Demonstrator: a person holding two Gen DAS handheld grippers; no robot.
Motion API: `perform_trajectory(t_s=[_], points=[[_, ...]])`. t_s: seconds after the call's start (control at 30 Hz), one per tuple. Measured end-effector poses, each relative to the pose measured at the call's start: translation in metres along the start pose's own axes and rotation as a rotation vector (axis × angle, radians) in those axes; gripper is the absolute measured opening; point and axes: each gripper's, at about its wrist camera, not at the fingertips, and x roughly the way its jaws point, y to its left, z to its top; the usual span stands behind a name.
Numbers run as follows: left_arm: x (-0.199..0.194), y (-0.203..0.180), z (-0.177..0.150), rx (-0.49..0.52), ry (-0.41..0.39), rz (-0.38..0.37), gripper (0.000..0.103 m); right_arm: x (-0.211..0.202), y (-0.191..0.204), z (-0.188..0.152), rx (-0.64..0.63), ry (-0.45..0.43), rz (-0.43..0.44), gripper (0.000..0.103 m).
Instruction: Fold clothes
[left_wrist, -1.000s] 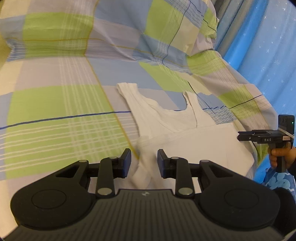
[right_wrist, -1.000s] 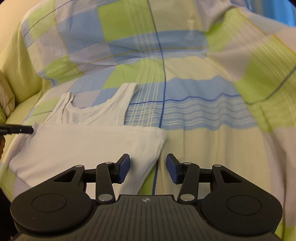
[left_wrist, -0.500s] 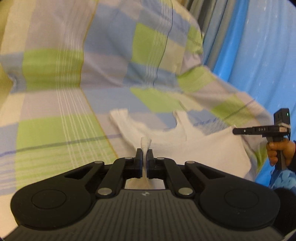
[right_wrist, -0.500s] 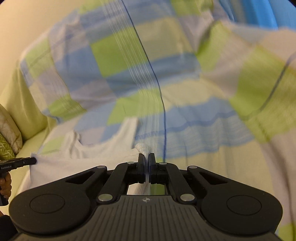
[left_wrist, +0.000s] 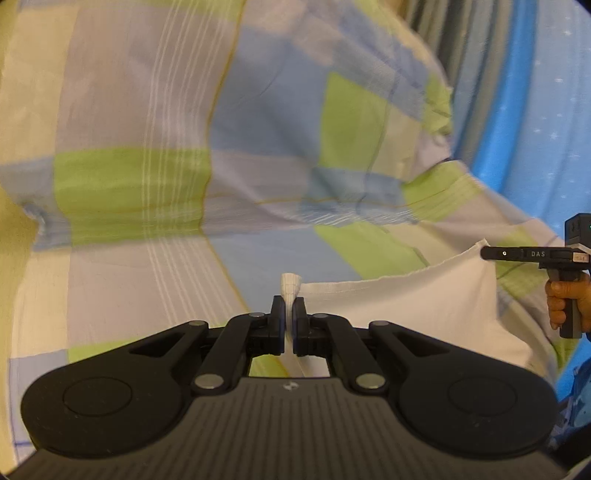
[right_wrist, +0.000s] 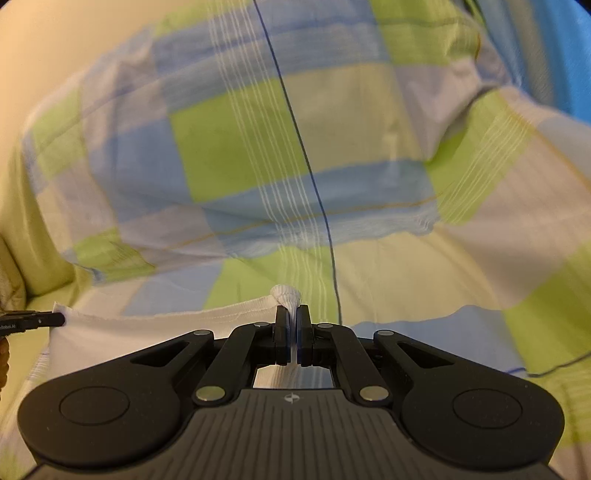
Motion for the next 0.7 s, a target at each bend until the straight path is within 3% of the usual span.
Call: perform_trajectory(t_s=[0.13,0.17,0.23,0.37,0.5,0.57,0.7], points=[[0.018,0.015,-0.015,-0.049,0.052,0.05,0.006,0.028,-0.014,-0.012,0.031,0.062,-0.053,0.008],[0.016,0.017,-0.019,-0.061,0.051,0.06,0.006,0.024,-0.014,-0.016,0.039,0.054,-0.057,0.015],[0.012,0.021,-0.027,-0.083,0.048,0.079,0.006,0.013,-0.013,-0.023,0.044,0.041,-0.065,0.018],[-0.025,-0.001,-0.046,-0.023,0.048,0.111,0.007,-0.031,0.003,-0.043,-0.014,0.04,-0.078,0.021],[-0.064,-0.044,-0.067,0.016,0.051,0.073,0.016,-0.08,0.028,-0.077,-0.024,0.042,-0.024,0.025],[-0.076,-0.063,-0.077,0.024,0.058,0.054,0.022,-0.093,0.039,-0.094,-0.039,0.051,-0.033,0.038],[-0.086,-0.086,-0.096,-0.007,0.097,0.008,0.023,-0.104,0.04,-0.121,0.039,0.071,-0.032,0.041]])
